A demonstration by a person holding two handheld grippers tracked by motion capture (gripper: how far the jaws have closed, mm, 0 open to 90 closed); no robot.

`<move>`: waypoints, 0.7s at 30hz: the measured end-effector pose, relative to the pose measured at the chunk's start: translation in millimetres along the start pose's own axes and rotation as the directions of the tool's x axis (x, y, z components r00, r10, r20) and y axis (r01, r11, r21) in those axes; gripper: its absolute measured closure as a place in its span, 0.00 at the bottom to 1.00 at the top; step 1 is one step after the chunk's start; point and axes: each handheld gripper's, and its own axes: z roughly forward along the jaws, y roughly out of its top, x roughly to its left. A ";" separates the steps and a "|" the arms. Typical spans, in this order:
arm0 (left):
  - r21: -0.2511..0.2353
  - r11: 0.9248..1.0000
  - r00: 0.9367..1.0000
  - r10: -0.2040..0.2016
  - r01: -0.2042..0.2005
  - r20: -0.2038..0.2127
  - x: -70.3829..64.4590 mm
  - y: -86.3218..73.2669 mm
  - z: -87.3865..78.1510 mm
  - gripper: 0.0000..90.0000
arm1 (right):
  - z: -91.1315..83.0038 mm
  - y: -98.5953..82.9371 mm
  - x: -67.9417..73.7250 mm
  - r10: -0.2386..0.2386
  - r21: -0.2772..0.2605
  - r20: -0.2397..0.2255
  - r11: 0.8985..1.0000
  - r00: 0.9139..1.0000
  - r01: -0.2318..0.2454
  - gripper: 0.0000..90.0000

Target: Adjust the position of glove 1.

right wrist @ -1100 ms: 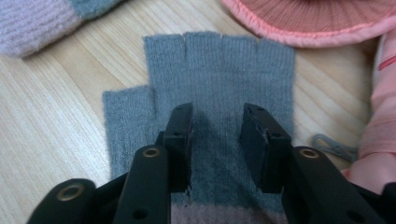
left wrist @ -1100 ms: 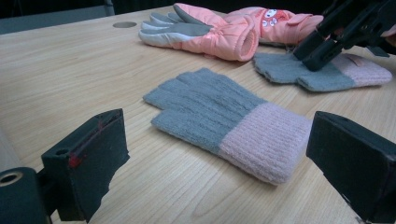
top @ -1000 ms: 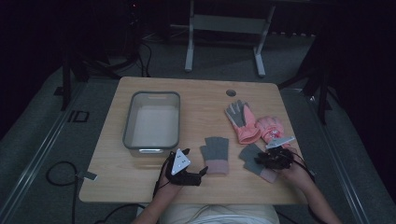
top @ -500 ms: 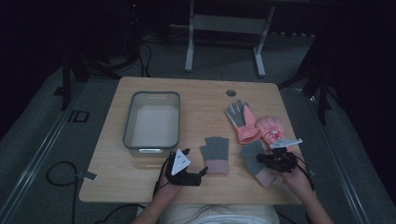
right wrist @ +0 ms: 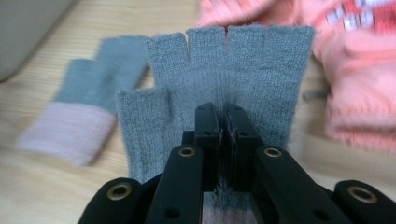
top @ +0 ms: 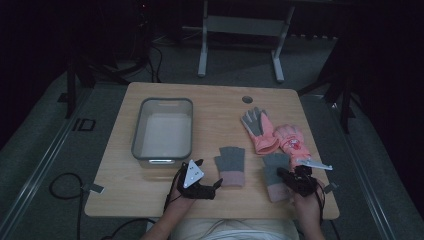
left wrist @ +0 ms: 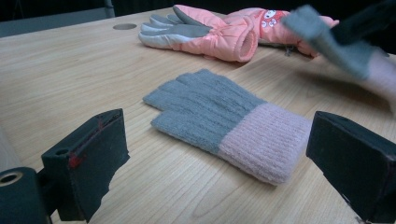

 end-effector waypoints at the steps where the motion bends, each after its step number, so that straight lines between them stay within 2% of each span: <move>1: 0.000 1.000 1.000 -0.001 0.001 0.000 0.0 0.0 0.0 0.05 | 4.9 -2.7 -2.7 0.025 0.009 0.003 1.000 1.000 -0.025 0.94; 3: 0.001 1.000 1.000 -0.001 0.001 0.000 0.2 0.1 0.2 0.05 | 13.7 -6.4 -4.9 0.040 0.023 0.022 0.999 0.999 -0.040 0.94; 5: 0.002 1.000 1.000 0.000 0.000 0.000 0.1 0.1 0.2 0.05 | 16.4 -7.6 -5.3 0.054 0.025 0.020 0.998 0.998 -0.055 0.94; 8: 0.003 1.000 1.000 0.003 -0.003 0.000 0.0 0.1 0.1 0.05 | 21.3 -10.7 -4.4 0.047 0.021 0.047 0.999 0.998 -0.048 0.94; 9: 0.003 1.000 1.000 0.003 -0.003 -0.001 -0.1 0.2 0.2 0.05 | 25.6 -14.0 -5.2 0.057 0.027 0.067 0.998 0.996 -0.059 0.93; 12: 0.002 1.000 1.000 0.004 -0.004 -0.001 -0.3 0.0 0.0 0.05 | 29.7 -17.1 -5.2 0.053 0.037 0.079 0.998 0.995 -0.056 0.90; 14: 0.003 1.000 1.000 0.004 -0.004 0.000 -0.1 0.1 0.1 0.05 | 30.9 -18.8 -4.6 0.046 0.022 0.086 0.999 0.995 -0.048 0.86; 15: 0.003 1.000 1.000 0.004 -0.004 0.001 -0.2 0.1 0.2 0.05 | 30.6 -18.3 -3.0 0.036 0.023 0.087 0.999 0.996 -0.038 0.81; 16: 0.003 1.000 1.000 0.005 -0.005 0.000 -0.3 0.1 0.2 0.05 | 30.6 -18.3 -3.0 0.036 0.023 0.087 0.999 0.996 -0.038 0.81; 17: 0.001 1.000 1.000 0.006 -0.006 0.001 -0.2 0.0 0.0 0.05 | 27.5 -14.9 -3.6 0.027 0.026 0.067 0.999 0.997 -0.029 0.78; 19: 0.002 1.000 1.000 0.005 -0.005 0.002 -0.2 0.0 0.0 0.05 | 25.0 -11.8 -4.5 0.015 0.026 0.059 1.000 0.998 -0.017 0.78; 21: 0.003 1.000 1.000 0.004 -0.004 0.003 -0.1 0.1 0.1 0.05 | 20.1 -4.6 -7.2 -0.022 0.022 0.042 1.000 0.999 0.021 0.77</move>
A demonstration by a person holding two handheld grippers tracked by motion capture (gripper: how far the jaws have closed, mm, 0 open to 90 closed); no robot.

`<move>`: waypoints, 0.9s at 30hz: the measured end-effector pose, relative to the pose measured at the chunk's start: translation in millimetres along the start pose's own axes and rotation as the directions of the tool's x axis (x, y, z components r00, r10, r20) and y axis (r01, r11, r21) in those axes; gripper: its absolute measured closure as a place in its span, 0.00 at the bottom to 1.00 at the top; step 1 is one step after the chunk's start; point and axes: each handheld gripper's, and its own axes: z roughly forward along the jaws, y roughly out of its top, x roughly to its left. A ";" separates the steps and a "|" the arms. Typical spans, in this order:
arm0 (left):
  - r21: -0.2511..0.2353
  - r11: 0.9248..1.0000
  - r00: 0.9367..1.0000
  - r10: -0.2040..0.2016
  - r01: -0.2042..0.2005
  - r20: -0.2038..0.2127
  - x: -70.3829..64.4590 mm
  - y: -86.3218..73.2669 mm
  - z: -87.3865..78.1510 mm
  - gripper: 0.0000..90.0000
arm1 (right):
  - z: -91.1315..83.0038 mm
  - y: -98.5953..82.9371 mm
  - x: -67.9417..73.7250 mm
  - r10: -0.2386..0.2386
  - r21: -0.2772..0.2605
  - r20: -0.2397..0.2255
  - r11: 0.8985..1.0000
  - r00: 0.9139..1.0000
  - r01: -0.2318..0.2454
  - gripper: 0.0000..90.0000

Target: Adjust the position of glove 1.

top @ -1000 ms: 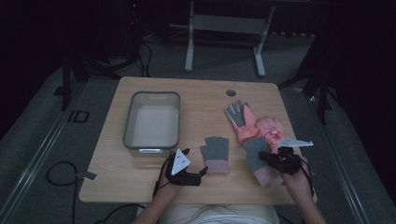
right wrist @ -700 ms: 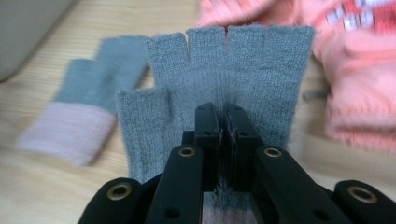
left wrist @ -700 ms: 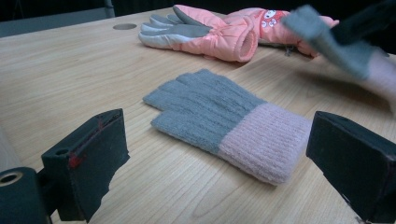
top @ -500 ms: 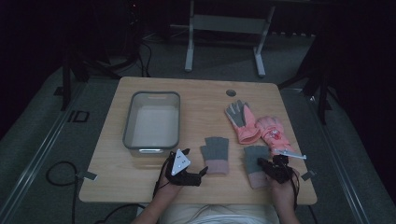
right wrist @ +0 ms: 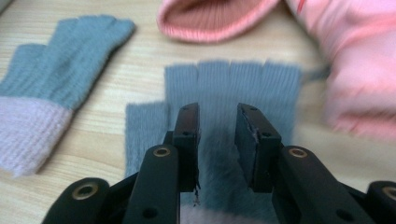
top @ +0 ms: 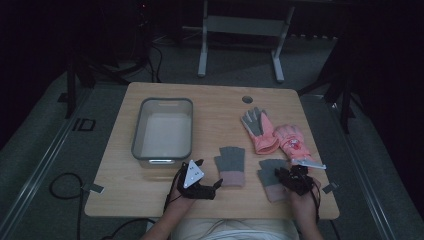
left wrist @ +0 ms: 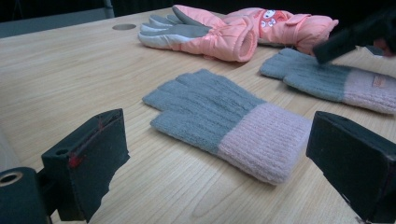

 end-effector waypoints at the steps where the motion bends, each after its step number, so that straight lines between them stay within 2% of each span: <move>1: -0.001 1.000 1.000 0.001 -0.001 0.000 -0.1 0.0 0.0 0.05 | -2.2 4.5 -2.1 -0.040 0.004 -0.018 0.999 0.999 0.040 0.76; 2: -0.001 1.000 1.000 0.002 -0.002 0.000 -0.1 0.0 0.0 0.05 | -4.8 9.5 -4.8 -0.092 0.005 -0.044 0.996 0.995 0.092 0.76; 3: -0.001 1.000 1.000 0.003 -0.003 0.000 0.0 0.0 -0.1 0.05 | -7.6 15.9 -10.0 -0.177 0.011 -0.091 0.984 0.980 0.179 0.75; 4: 0.000 1.000 1.000 0.001 -0.001 -0.001 -0.1 0.0 0.1 0.05 | -7.9 17.8 -12.1 -0.205 0.018 -0.112 0.978 0.972 0.209 0.73; 5: 0.000 1.000 1.000 0.001 -0.001 -0.001 -0.1 0.0 0.1 0.05 | -7.9 17.8 -12.1 -0.205 0.018 -0.112 0.978 0.972 0.209 0.73; 6: 0.000 1.000 1.000 0.000 0.000 -0.002 -0.2 0.0 0.1 0.05 | -8.0 19.7 -14.6 -0.240 0.030 -0.126 0.969 0.962 0.246 0.73; 7: 0.001 1.000 1.000 0.000 0.000 -0.002 -0.2 0.0 0.2 0.05 | -8.6 21.2 -16.8 -0.280 0.043 -0.138 0.957 0.950 0.288 0.73; 8: 0.001 1.000 1.000 -0.001 0.001 -0.003 -0.2 0.0 0.2 0.05 | -8.3 21.7 -18.2 -0.334 0.057 -0.160 0.936 0.929 0.347 0.72; 10: 0.001 1.000 1.000 -0.001 0.001 -0.001 -0.2 0.1 0.3 0.05 | -5.9 20.2 -18.2 -0.400 0.077 -0.172 0.906 0.900 0.417 0.72; 11: 0.002 1.000 1.000 0.000 0.000 -0.001 -0.2 0.1 0.3 0.05 | -5.9 20.2 -18.2 -0.400 0.077 -0.172 0.906 0.900 0.417 0.72; 13: 0.003 1.000 1.000 0.000 0.000 -0.001 -0.1 0.2 0.4 0.05 | -1.0 15.6 -17.5 -0.440 0.102 -0.175 0.882 0.881 0.461 0.72; 15: 0.001 1.000 1.000 -0.003 0.003 -0.001 0.0 0.1 0.3 0.05 | 0.9 13.9 -17.9 -0.440 0.103 -0.179 0.881 0.880 0.462 0.71; 16: 0.000 1.000 1.000 -0.005 0.005 -0.002 0.1 0.1 0.2 0.05 | 2.7 12.0 -18.3 -0.431 0.109 -0.182 0.884 0.884 0.454 0.71; 17: 0.000 1.000 1.000 -0.006 0.006 -0.003 0.2 0.1 0.3 0.05 | 4.5 10.1 -19.1 -0.421 0.115 -0.181 0.889 0.889 0.444 0.71; 18: 0.001 1.000 1.000 -0.008 0.008 -0.004 0.3 0.1 0.3 0.05 | 7.8 6.1 -20.4 -0.383 0.128 -0.187 0.904 0.905 0.409 0.70; 20: 0.000 1.000 1.000 -0.009 0.009 -0.003 0.3 0.0 0.3 0.05 | 8.6 4.9 -20.9 -0.377 0.126 -0.187 0.907 0.907 0.402 0.69; 21: 0.000 1.000 1.000 -0.009 0.009 -0.002 0.4 0.0 0.3 0.05 | 9.4 2.9 -20.2 -0.340 0.126 -0.175 0.923 0.924 0.363 0.69; 23: -0.001 1.000 1.000 -0.012 0.012 0.000 0.7 0.0 0.3 0.05 | 9.4 0.9 -17.3 -0.335 0.120 -0.150 0.928 0.930 0.354 0.70; 24: 0.000 1.000 1.000 -0.014 0.014 0.000 1.0 0.0 0.3 0.05 | 9.2 -0.8 -15.2 -0.322 0.116 -0.128 0.934 0.938 0.337 0.70; 25: 0.000 1.000 1.000 -0.015 0.015 -0.001 1.0 0.0 0.3 0.05 | 9.2 -2.0 -13.8 -0.318 0.111 -0.114 0.937 0.941 0.330 0.75; 27: -0.002 1.000 1.000 -0.013 0.013 -0.001 0.8 -0.1 0.2 0.05 | 8.8 -4.0 -10.9 -0.322 0.105 -0.096 0.938 0.942 0.331 0.78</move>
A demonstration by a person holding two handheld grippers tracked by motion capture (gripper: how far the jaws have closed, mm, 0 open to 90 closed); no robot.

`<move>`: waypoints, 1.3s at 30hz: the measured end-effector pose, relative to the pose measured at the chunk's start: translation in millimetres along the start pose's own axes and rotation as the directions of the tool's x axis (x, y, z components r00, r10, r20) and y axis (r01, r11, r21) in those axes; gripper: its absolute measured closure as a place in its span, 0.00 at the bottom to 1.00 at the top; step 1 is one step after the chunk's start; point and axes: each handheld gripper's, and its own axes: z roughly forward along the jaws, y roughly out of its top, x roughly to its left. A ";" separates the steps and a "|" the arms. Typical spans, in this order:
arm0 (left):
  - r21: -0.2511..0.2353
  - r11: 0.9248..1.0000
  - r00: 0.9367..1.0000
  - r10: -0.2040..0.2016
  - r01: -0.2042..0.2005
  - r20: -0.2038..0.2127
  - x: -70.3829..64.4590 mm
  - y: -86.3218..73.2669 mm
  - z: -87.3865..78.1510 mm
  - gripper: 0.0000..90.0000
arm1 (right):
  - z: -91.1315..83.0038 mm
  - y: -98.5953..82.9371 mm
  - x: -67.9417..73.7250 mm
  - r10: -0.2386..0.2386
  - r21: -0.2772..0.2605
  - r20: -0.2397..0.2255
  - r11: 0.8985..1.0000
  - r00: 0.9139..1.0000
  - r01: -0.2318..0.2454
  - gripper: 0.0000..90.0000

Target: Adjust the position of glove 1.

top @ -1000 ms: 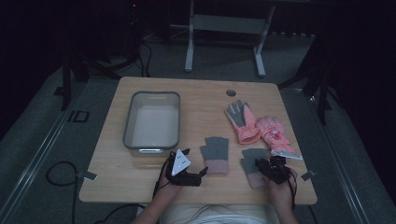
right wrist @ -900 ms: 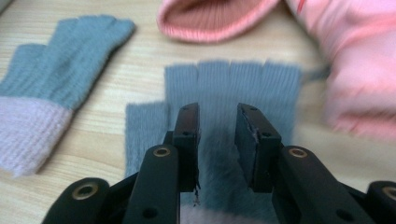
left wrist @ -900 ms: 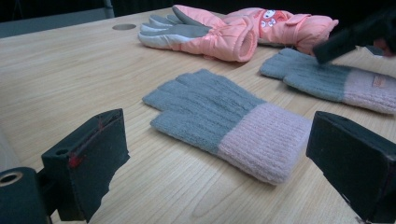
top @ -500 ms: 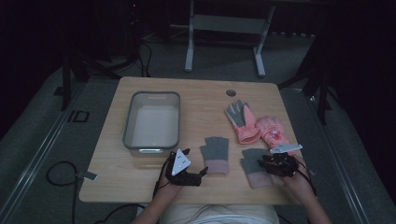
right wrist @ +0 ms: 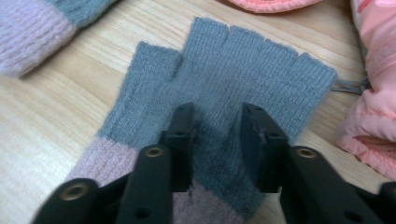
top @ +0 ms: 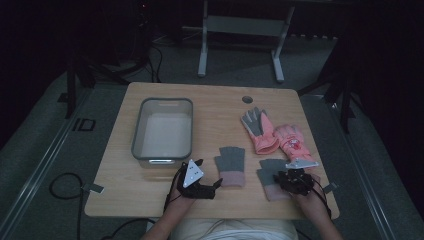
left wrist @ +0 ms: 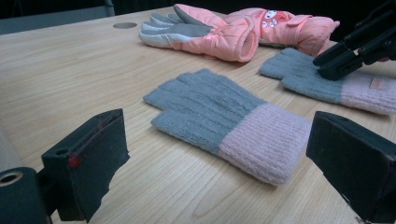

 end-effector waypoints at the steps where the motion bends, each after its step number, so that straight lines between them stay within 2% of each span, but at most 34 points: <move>1: 0.000 1.000 1.000 0.003 -0.003 0.000 0.0 0.0 0.0 0.05 | -0.1 -0.2 3.0 0.008 -0.003 0.018 1.000 1.000 -0.008 0.85; 2: 0.000 1.000 1.000 0.003 -0.003 0.000 0.0 0.0 0.0 0.05 | -0.1 -0.2 3.0 0.008 -0.003 0.018 1.000 1.000 -0.008 0.85; 4: -0.001 1.000 1.000 0.000 0.000 -0.001 -0.1 0.0 0.1 0.05 | -0.2 -1.1 6.4 0.034 -0.012 0.045 0.999 0.998 -0.034 0.92; 7: 0.000 1.000 1.000 -0.001 0.001 -0.001 0.3 0.0 -0.1 0.05 | -0.8 -1.1 6.8 0.052 -0.015 0.049 0.999 0.997 -0.052 0.94; 8: 0.000 1.000 1.000 -0.001 0.001 -0.002 0.3 0.1 0.0 0.05 | -5.0 0.9 6.8 0.090 -0.020 0.043 0.996 0.995 -0.089 0.94; 10: 0.000 1.000 1.000 -0.001 0.001 0.001 0.6 0.0 -0.3 0.05 | -9.2 3.0 6.6 0.106 -0.030 0.038 0.994 0.994 -0.105 0.95; 13: 0.001 1.000 1.000 -0.002 0.002 0.002 0.7 0.0 -0.3 0.05 | -22.9 12.2 6.2 0.162 -0.087 0.007 0.983 0.987 -0.161 0.95; 14: 0.000 1.000 1.000 -0.001 0.001 0.002 0.6 0.0 -0.3 0.05 | -34.2 25.2 8.6 0.159 -0.133 -0.005 0.978 0.987 -0.159 0.95; 17: -0.001 1.000 1.000 0.002 -0.002 0.003 0.6 0.0 -0.4 0.05 | -43.9 46.8 12.5 0.138 -0.182 -0.008 0.974 0.990 -0.137 0.95; 18: -0.001 1.000 1.000 0.002 -0.002 0.003 0.6 0.0 -0.4 0.05 | -43.9 46.8 12.5 0.138 -0.182 -0.008 0.974 0.990 -0.137 0.95; 19: -0.002 1.000 1.000 -0.002 0.002 0.004 0.8 0.0 -0.5 0.05 | -46.9 61.7 14.3 0.135 -0.208 -0.023 0.969 0.991 -0.137 0.95; 20: -0.004 1.000 1.000 -0.006 0.006 0.003 0.8 -0.1 -0.6 0.05 | -46.9 61.7 14.3 0.135 -0.208 -0.023 0.969 0.991 -0.137 0.95; 21: -0.008 1.000 1.000 -0.008 0.008 0.004 0.9 -0.2 -0.7 0.04 | -48.5 74.0 18.2 0.124 -0.230 -0.026 0.965 0.992 -0.127 0.95; 22: -0.012 1.000 1.000 -0.006 0.006 0.007 1.1 -0.4 -1.0 0.04 | -48.5 74.0 18.2 0.124 -0.230 -0.026 0.965 0.992 -0.127 0.95; 23: -0.014 1.000 1.000 -0.004 0.004 0.005 1.1 -0.3 -0.9 0.03 | -48.7 82.0 21.5 0.119 -0.242 -0.035 0.962 0.992 -0.124 0.95; 25: -0.017 1.000 1.000 0.001 -0.001 0.010 0.8 -0.5 -1.2 0.01 | -44.5 98.1 30.9 0.108 -0.258 -0.062 0.959 0.992 -0.120 0.95; 27: -0.021 1.000 1.000 0.008 -0.008 0.009 -0.2 -0.6 -1.5 0.01 | -42.8 101.0 33.5 0.108 -0.259 -0.074 0.958 0.991 -0.124 0.95; 28: -0.025 1.000 1.000 0.015 -0.014 0.012 -0.9 -0.7 -1.7 0.01 | -36.4 107.1 42.6 0.101 -0.259 -0.097 0.958 0.990 -0.123 0.95; 30: -0.027 0.999 1.000 0.025 -0.025 0.017 -2.2 -0.8 -1.8 0.00 | -33.7 108.3 45.6 0.100 -0.257 -0.106 0.958 0.989 -0.125 0.95; 32: -0.031 0.999 0.999 0.032 -0.031 0.020 -3.3 -0.9 -1.8 0.00 | -26.0 110.5 53.3 0.091 -0.252 -0.126 0.960 0.988 -0.120 0.95; 33: -0.031 0.999 0.999 0.039 -0.038 0.020 -3.8 -0.9 -1.7 0.00 | -16.5 111.5 62.3 0.065 -0.243 -0.112 0.966 0.992 -0.090 0.95; 34: -0.029 0.999 0.999 0.040 -0.039 0.021 -4.0 -0.8 -1.6 0.00 | -12.4 111.2 65.7 0.059 -0.237 -0.119 0.968 0.991 -0.086 0.94; 35: -0.021 0.999 0.999 0.039 -0.038 0.021 -3.8 -0.5 -1.1 0.00 | -12.4 111.2 65.7 0.059 -0.237 -0.119 0.968 0.991 -0.086 0.94; 36: -0.017 0.999 0.999 0.035 -0.035 0.023 -3.4 -0.3 -0.7 0.00 | -4.6 109.8 69.5 0.065 -0.219 -0.149 0.971 0.987 -0.097 0.94; 39: -0.022 0.999 0.999 0.026 -0.025 0.026 -2.0 -0.5 -1.2 0.00 | 5.1 107.4 73.5 0.065 -0.195 -0.157 0.976 0.986 -0.095 0.94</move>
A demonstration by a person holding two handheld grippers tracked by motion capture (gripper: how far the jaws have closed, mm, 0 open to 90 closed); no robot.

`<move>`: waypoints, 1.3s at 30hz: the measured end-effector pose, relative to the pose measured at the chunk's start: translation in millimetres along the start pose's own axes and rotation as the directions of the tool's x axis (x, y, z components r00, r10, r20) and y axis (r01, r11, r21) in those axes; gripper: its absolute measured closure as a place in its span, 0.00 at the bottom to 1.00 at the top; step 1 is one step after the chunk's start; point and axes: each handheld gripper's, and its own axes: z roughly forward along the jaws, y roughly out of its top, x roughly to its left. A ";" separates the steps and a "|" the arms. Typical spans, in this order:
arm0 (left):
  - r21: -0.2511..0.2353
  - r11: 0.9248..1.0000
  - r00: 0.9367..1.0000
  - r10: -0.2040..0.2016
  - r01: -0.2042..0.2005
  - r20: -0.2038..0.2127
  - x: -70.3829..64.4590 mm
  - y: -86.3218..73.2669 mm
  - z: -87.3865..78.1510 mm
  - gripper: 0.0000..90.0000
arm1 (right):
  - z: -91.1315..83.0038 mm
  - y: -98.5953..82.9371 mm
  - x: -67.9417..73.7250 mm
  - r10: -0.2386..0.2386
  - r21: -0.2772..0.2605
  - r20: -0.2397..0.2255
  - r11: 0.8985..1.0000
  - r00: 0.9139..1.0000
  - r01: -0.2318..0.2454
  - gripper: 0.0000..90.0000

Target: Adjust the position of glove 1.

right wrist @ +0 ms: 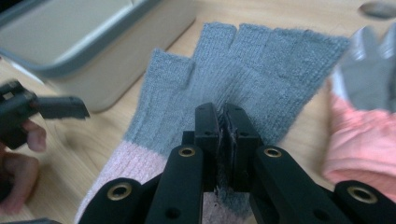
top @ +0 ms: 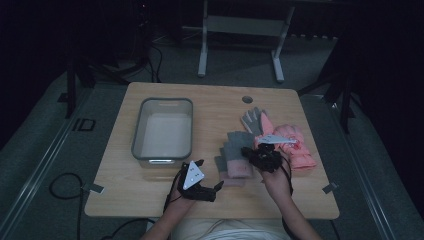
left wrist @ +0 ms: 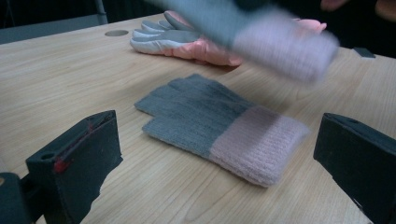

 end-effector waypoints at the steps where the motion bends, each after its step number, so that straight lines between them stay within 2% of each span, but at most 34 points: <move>1: 0.001 1.000 1.000 -0.001 0.001 0.003 0.5 0.0 0.0 0.00 | 2.6 -1.4 0.7 0.006 0.008 -0.004 1.000 1.000 -0.006 0.94; 6: 0.000 1.000 1.000 0.001 -0.001 0.002 -0.6 0.0 0.3 0.00 | 14.2 -9.2 6.4 0.020 0.036 -0.029 0.999 0.999 -0.019 0.94; 9: 0.019 1.000 1.000 -0.002 0.002 0.008 -0.9 0.5 1.2 0.00 | 21.1 -15.1 8.4 0.026 0.056 -0.028 0.998 0.999 -0.025 0.94; 13: 0.022 1.000 1.000 0.003 -0.003 -0.007 -2.1 0.6 1.5 0.00 | 26.5 -19.8 8.1 0.033 0.075 -0.029 0.997 0.999 -0.031 0.94; 19: 0.033 0.999 1.000 -0.001 0.001 0.000 -1.2 1.0 2.1 0.00 | 38.6 -22.9 5.7 0.033 0.111 -0.030 0.993 0.999 -0.030 0.94; 22: 0.031 0.999 1.000 -0.020 0.020 -0.011 0.1 0.9 2.1 0.00 | 45.9 -26.0 2.3 0.037 0.143 -0.015 0.989 0.999 -0.035 0.93; 25: 0.030 0.998 0.998 -0.056 0.056 -0.021 3.1 0.8 1.8 0.00 | 49.1 -27.9 1.2 0.043 0.152 -0.015 0.988 0.999 -0.040 0.93; 27: 0.029 0.997 0.998 -0.066 0.067 -0.023 4.4 0.7 1.4 0.00 | 52.2 -29.8 1.4 0.035 0.161 -0.017 0.986 0.999 -0.032 0.93; 30: 0.013 0.998 0.998 -0.058 0.058 -0.014 4.1 -0.1 -0.2 0.00 | 55.2 -30.2 0.6 0.038 0.166 -0.026 0.986 0.999 -0.033 0.91; 34: 0.022 0.999 0.999 -0.034 0.034 -0.001 2.4 0.4 0.6 0.01 | 57.9 -32.3 -0.2 0.035 0.170 -0.033 0.985 0.999 -0.029 0.90; 35: 0.022 0.999 1.000 -0.026 0.026 0.004 2.3 0.3 0.3 0.08 | 57.8 -33.0 -0.5 0.038 0.168 -0.034 0.985 0.999 -0.031 0.89; 36: 0.025 1.000 1.000 -0.017 0.017 0.012 1.7 0.4 0.3 0.08 | 57.7 -33.7 -0.4 0.033 0.166 -0.036 0.986 0.999 -0.027 0.88; 39: 0.054 0.998 0.999 -0.028 0.027 0.021 1.0 0.9 1.3 0.08 | 56.4 -32.7 -1.6 0.038 0.167 -0.045 0.986 0.998 -0.030 0.87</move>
